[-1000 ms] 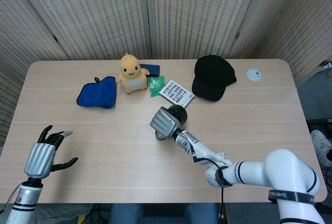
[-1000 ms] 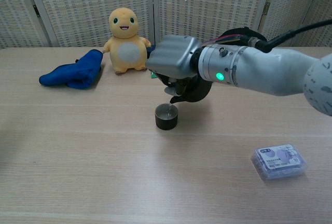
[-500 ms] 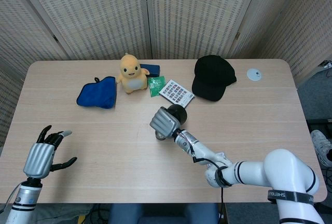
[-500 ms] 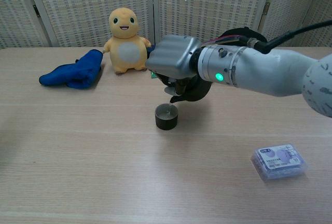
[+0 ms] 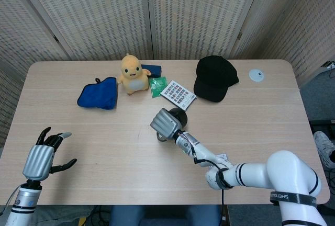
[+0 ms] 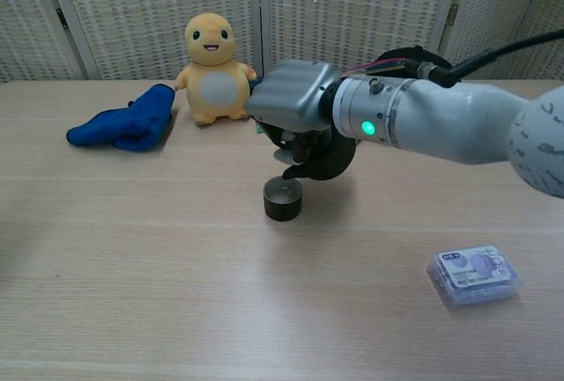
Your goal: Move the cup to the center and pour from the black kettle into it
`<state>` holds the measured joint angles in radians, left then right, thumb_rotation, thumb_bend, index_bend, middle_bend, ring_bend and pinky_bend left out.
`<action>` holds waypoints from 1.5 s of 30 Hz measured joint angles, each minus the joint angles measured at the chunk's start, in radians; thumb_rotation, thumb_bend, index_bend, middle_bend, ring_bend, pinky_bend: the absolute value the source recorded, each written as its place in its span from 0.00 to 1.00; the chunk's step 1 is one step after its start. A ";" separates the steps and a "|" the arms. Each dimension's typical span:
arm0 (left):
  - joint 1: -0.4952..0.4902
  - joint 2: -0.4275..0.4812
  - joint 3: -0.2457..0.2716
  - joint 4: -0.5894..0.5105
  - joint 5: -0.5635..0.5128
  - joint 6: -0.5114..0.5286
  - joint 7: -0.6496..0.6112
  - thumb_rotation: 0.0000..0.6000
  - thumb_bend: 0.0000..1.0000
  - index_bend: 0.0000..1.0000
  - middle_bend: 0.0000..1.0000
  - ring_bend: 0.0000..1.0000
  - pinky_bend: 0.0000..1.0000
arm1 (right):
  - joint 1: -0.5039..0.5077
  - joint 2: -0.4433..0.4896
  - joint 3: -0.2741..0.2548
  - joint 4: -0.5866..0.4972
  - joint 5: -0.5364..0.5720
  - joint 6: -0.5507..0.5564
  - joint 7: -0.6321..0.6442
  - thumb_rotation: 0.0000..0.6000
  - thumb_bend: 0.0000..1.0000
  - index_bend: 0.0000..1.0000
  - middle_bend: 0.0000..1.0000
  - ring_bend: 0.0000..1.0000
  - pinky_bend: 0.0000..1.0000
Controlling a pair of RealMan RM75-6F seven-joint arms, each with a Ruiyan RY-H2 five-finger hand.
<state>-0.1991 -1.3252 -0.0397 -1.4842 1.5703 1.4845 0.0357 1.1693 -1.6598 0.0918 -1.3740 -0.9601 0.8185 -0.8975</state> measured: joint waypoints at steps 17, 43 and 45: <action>0.001 0.004 0.001 -0.007 0.001 -0.004 0.004 0.00 0.02 0.23 0.29 0.31 0.06 | -0.088 0.140 0.051 -0.143 0.017 0.039 0.228 0.84 0.45 1.00 1.00 1.00 0.63; -0.014 -0.013 0.007 -0.010 -0.017 -0.052 0.033 0.00 0.02 0.23 0.29 0.31 0.06 | -0.331 0.181 0.002 -0.013 -0.127 0.043 0.712 0.84 0.40 1.00 1.00 1.00 0.63; -0.014 -0.013 0.007 -0.012 -0.018 -0.053 0.034 0.00 0.02 0.23 0.29 0.31 0.06 | -0.339 0.173 0.003 0.007 -0.137 0.035 0.738 0.84 0.38 1.00 1.00 1.00 0.63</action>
<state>-0.2134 -1.3385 -0.0328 -1.4962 1.5520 1.4316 0.0700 0.8304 -1.4871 0.0947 -1.3666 -1.0974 0.8538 -0.1594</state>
